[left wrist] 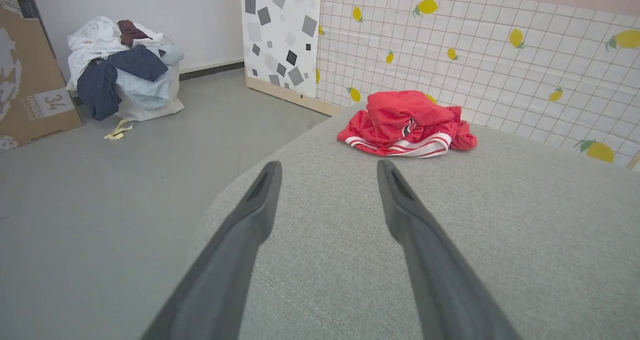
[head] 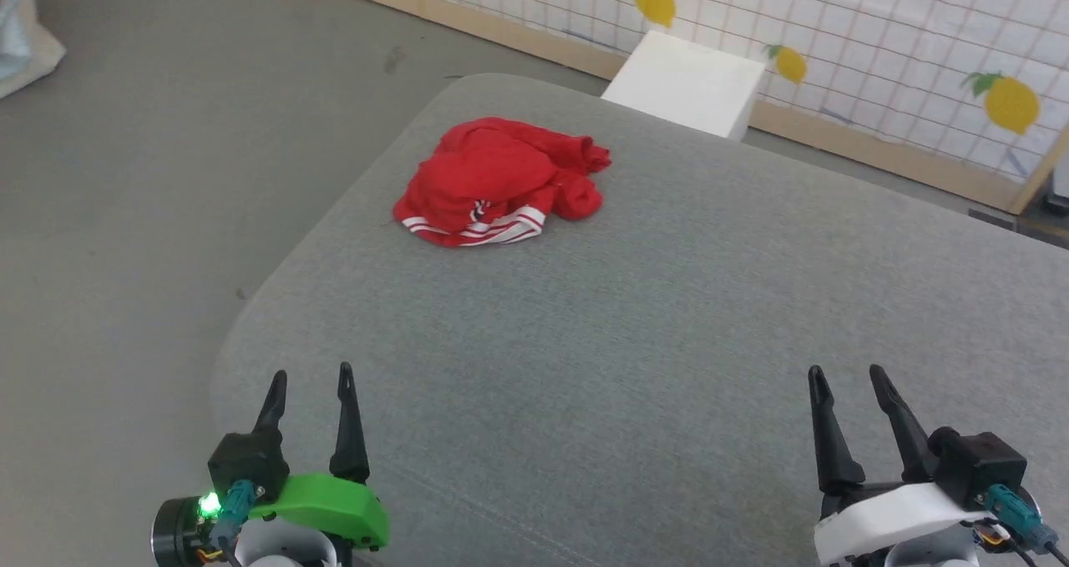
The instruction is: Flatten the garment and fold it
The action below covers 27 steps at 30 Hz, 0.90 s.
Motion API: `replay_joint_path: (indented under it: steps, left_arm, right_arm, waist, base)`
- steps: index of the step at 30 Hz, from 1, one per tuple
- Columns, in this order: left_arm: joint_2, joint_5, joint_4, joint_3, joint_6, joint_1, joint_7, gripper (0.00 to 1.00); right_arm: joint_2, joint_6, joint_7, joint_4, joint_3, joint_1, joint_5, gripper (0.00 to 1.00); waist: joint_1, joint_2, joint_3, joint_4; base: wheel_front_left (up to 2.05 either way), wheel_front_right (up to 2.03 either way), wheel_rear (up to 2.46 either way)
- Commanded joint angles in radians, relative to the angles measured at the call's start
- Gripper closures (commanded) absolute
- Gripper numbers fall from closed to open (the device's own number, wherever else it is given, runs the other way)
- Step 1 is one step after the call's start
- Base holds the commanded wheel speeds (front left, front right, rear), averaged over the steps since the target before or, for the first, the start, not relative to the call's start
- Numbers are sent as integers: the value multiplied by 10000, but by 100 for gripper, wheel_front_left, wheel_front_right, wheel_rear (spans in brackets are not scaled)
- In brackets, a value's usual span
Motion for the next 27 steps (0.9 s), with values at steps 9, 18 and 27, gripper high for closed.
replay_joint_path:
  steps: [9, 18, 27]
  left_arm:
    - [53, 28, -11, -39, -6, 124, -47, 0]
    - [60, 14, 32, -67, -12, 90, -47, 0]
    - [116, -29, 67, -123, -69, -114, -47, 0]
  right_arm:
    - [7, -15, -57, 112, 97, -24, -7, 0]
    - [7, -15, -57, 139, 115, -32, 15, 0]
    - [7, -15, -57, 92, 159, -30, -5, 0]
  waist:
    - [0, 0, 25, 561]
    - [0, 0, 90, 662]
    - [0, 0, 106, 556]
  base:
    - [0, 0, 0]
    - [0, 0, 0]
    - [0, 0, 0]
